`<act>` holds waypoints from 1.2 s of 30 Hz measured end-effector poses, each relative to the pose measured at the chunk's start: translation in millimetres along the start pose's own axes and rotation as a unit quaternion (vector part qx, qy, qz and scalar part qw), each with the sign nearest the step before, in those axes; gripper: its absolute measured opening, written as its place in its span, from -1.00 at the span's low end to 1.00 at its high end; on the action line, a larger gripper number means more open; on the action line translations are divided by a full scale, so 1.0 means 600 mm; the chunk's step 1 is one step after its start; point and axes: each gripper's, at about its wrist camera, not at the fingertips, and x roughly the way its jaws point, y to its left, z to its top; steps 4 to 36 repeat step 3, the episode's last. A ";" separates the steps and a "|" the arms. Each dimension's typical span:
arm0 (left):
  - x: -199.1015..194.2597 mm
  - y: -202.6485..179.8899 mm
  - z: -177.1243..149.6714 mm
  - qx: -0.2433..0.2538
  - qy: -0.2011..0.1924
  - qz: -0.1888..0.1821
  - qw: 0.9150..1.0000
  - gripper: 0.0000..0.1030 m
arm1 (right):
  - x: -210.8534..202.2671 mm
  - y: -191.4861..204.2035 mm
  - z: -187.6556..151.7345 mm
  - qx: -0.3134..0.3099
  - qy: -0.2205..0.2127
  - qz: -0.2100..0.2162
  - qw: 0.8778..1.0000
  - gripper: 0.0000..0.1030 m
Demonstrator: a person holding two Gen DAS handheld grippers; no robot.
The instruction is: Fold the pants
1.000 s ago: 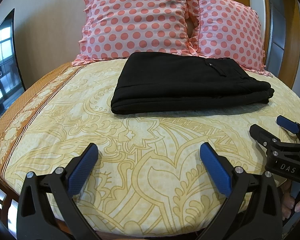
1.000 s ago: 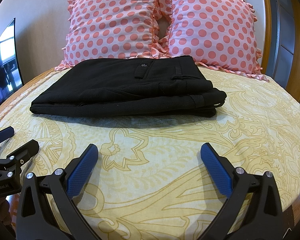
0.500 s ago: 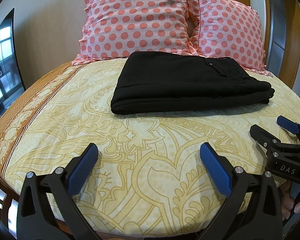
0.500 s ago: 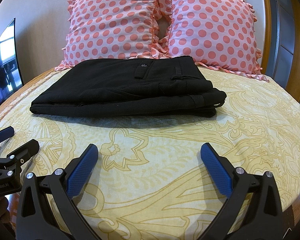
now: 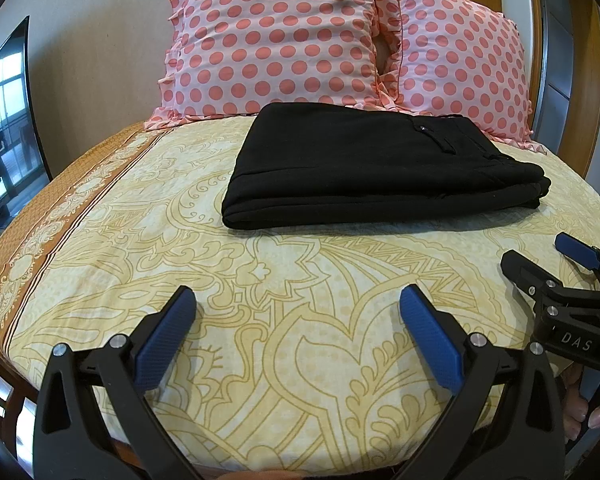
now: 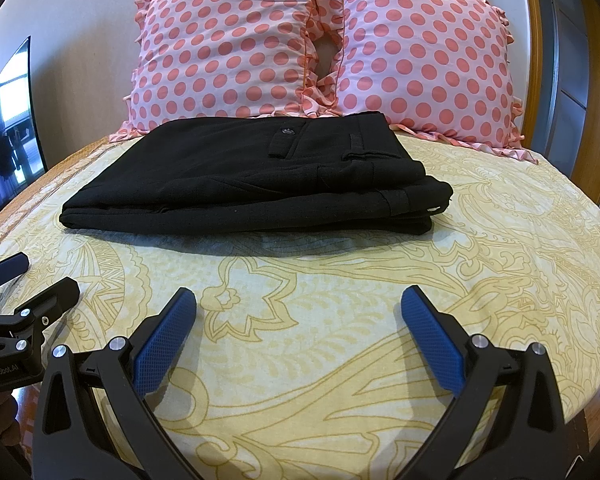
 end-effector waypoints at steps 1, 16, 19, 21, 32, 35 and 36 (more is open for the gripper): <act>0.000 0.000 0.000 0.000 0.000 0.000 1.000 0.97 | 0.000 0.000 0.000 0.000 0.000 0.000 1.000 0.97; 0.000 0.000 0.000 0.000 0.000 0.000 1.000 0.97 | 0.000 0.000 0.000 0.000 0.000 0.000 1.000 0.97; 0.000 0.000 0.000 0.000 0.000 0.000 1.000 0.97 | 0.000 0.000 0.000 0.000 0.000 0.000 1.000 0.97; 0.000 0.000 0.000 0.000 0.000 0.000 1.000 0.97 | 0.000 0.000 0.000 0.000 0.000 0.000 1.000 0.97; 0.000 0.000 0.000 0.000 0.000 0.000 1.000 0.97 | 0.000 0.000 0.000 0.000 0.000 0.000 1.000 0.97; 0.000 0.000 0.000 0.000 0.000 0.000 1.000 0.97 | 0.000 0.000 0.000 0.000 0.000 0.000 1.000 0.97; 0.000 0.000 0.000 0.000 0.000 0.000 1.000 0.97 | 0.000 0.000 0.000 0.000 0.000 0.000 1.000 0.97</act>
